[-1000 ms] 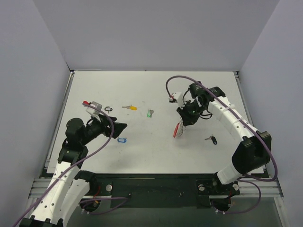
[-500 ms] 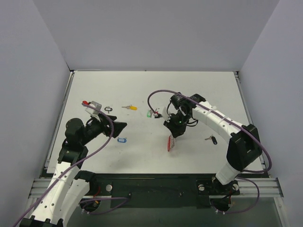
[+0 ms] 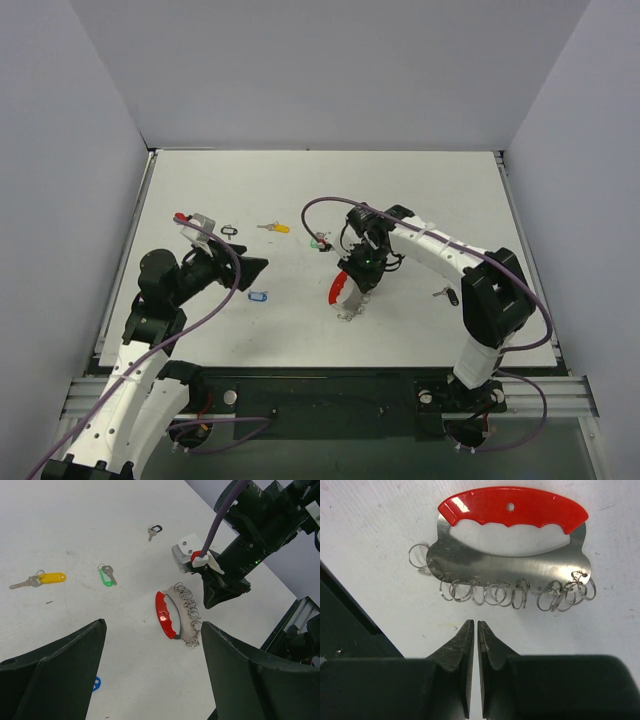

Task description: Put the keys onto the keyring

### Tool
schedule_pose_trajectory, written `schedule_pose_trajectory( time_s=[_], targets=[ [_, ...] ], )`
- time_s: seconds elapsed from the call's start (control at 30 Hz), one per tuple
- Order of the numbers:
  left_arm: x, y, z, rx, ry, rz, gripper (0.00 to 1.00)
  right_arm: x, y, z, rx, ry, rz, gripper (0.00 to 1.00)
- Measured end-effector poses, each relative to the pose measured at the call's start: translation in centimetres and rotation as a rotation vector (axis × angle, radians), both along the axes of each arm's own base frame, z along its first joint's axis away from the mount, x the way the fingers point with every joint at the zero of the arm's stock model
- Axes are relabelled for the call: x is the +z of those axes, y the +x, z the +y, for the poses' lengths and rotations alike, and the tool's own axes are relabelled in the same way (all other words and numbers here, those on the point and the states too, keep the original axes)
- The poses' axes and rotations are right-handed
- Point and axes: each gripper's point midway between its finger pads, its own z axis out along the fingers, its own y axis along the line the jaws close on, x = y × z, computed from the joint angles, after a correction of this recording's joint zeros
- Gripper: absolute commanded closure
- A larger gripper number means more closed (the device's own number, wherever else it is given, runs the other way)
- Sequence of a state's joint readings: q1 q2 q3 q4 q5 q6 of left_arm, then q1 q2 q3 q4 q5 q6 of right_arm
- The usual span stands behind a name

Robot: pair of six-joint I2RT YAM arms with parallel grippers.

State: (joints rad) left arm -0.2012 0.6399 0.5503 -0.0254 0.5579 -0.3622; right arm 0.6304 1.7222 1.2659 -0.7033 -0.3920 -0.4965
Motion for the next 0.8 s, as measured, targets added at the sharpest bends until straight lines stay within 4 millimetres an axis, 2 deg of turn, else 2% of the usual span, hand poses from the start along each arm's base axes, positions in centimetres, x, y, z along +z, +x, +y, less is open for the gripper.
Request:
schedule_pose_trajectory(
  time_s=[0.1, 0.17, 0.33, 0.43, 0.53, 0.67, 0.8],
  targets=[
    [0.0, 0.1, 0.0, 0.003, 0.001, 0.001, 0.13, -0.6, 0.1, -0.1, -0.012, -0.016, 0.008, 0.94],
    [0.0, 0.1, 0.0, 0.003, 0.001, 0.001, 0.13, -0.8, 0.1, -0.1, -0.02, -0.019, 0.014, 0.89],
    [-0.1, 0.1, 0.0, 0.003, 0.001, 0.003, 0.13, -0.5, 0.4, -0.7, -0.068, 0.025, 0.043, 0.82],
    [-0.2, 0.2, 0.0, 0.003, 0.002, 0.008, 0.13, 0.5, 1.0, -2.1, -0.138, 0.085, 0.057, 0.77],
    [-0.4, 0.3, 0.0, 0.003, 0.004, 0.018, 0.13, 2.3, 1.9, -3.9, -0.217, 0.155, 0.037, 0.73],
    [-0.9, 0.4, -0.1, 0.003, 0.008, 0.038, 0.13, 5.2, 2.6, -6.9, -0.335, 0.259, -0.025, 0.68],
    [-2.0, 0.5, 0.0, 0.01, 0.018, 0.082, 0.13, 6.3, 2.8, -10.2, -0.461, 0.316, -0.056, 0.67]
  ],
)
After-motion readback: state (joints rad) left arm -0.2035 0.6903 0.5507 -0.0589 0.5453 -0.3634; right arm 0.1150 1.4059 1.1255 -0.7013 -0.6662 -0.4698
